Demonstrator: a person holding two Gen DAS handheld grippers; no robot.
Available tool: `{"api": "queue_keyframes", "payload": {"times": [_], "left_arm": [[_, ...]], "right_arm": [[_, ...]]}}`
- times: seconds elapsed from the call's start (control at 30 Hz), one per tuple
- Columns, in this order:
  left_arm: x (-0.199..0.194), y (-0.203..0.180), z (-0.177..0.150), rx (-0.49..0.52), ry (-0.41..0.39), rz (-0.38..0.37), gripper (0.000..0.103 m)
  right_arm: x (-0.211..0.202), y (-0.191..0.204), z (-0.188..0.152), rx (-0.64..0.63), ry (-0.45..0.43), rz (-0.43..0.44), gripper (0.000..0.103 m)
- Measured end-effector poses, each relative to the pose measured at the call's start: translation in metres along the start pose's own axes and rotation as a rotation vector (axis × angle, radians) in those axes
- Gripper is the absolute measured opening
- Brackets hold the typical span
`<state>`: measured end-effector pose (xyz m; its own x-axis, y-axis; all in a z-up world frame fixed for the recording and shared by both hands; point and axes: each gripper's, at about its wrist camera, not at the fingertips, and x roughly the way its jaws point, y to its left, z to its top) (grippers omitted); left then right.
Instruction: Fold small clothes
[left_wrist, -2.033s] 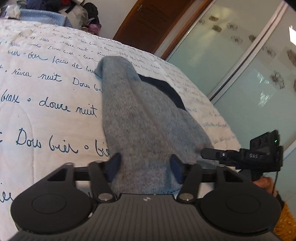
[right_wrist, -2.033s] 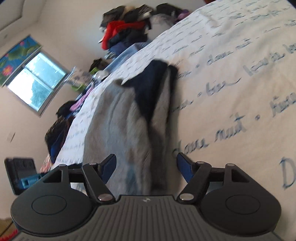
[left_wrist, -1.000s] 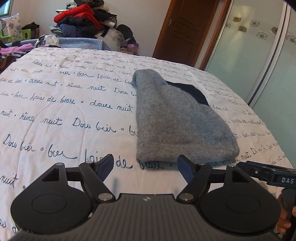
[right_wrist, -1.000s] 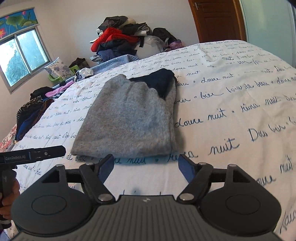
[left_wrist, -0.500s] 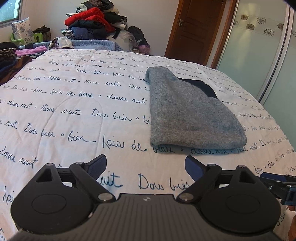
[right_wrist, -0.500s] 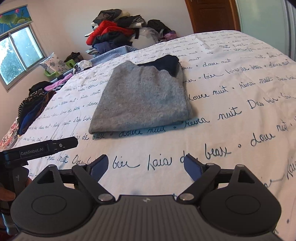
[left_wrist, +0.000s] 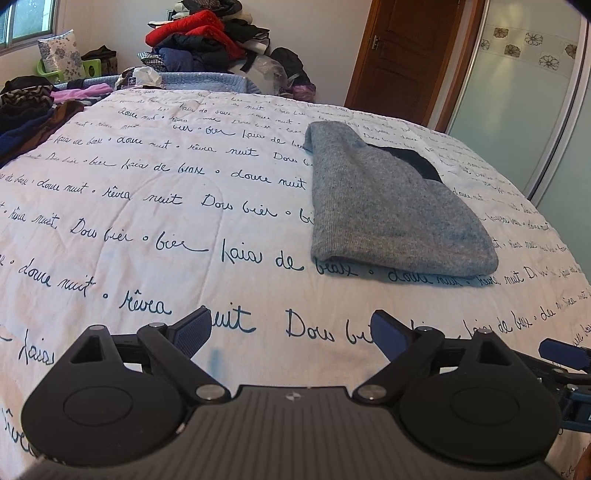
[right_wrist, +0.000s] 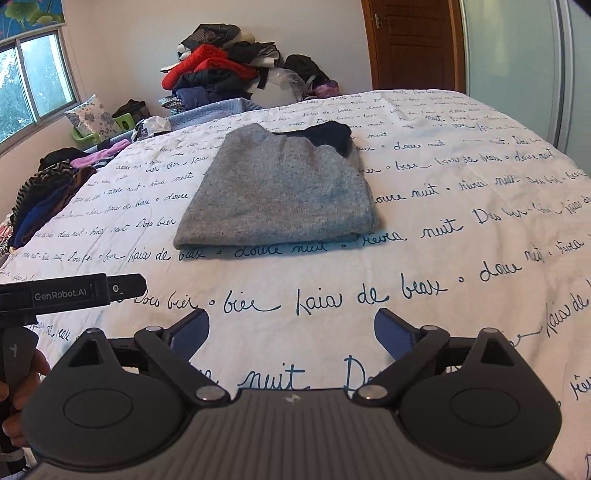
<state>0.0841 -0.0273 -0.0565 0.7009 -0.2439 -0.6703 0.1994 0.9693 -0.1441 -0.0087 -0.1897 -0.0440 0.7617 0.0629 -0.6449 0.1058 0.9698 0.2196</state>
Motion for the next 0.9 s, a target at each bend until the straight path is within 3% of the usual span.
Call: {"api": "queue_keyframes", "payload": {"times": [0.4, 0.67, 0.9], "left_arm": [[-0.012, -0.002, -0.006, 0.018, -0.018, 0.040, 0.091], [-0.011, 0.008, -0.019, -0.020, -0.003, 0.092, 0.091], [-0.013, 0.011, -0.026, -0.017, -0.008, 0.118, 0.091]], "right_arm": [[-0.012, 0.008, -0.006, -0.046, -0.042, -0.071, 0.098], [-0.021, 0.014, -0.016, -0.025, -0.091, -0.061, 0.099], [-0.015, 0.017, -0.022, 0.012, -0.069, -0.042, 0.100]]}}
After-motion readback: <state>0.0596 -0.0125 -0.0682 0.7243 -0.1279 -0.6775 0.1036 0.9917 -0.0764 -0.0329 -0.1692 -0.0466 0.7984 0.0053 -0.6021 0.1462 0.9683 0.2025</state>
